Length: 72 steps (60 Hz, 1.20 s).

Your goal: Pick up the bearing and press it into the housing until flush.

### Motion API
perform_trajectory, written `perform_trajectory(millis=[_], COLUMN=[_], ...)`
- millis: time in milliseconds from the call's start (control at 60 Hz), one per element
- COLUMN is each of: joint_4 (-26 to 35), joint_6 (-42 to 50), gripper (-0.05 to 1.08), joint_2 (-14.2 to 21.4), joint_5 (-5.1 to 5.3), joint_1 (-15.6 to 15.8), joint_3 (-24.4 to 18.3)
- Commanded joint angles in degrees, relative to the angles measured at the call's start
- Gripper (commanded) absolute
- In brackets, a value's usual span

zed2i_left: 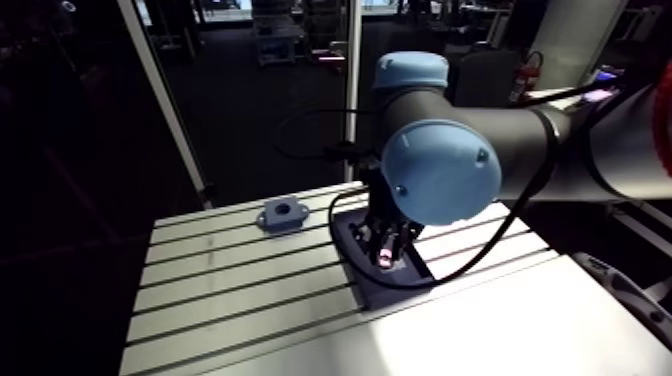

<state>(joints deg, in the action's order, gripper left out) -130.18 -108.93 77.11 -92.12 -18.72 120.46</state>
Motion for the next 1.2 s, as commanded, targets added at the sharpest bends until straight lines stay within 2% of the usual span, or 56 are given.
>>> perform_trajectory(millis=[17,100,167,300,467,900,1200], joint_4=[7.2,8.9,10.9,13.7,14.7,17.2,17.7], joint_6=[2.1,2.9,3.3,4.9,5.7,7.8,8.3], gripper=[0.69,0.70,0.71,0.72,0.74,0.75,0.76], joint_2=[1.9,2.1,2.6,2.7,1.8,-5.0,-11.4], joint_5=[0.14,0.14,0.14,0.14,0.14,-0.30,-0.82], joint_1=[0.5,1.4,3.4,4.3,6.5,12.2,15.2], joint_3=[-3.9,-5.3,-7.6,-10.7,-14.3,-23.4,-29.9])
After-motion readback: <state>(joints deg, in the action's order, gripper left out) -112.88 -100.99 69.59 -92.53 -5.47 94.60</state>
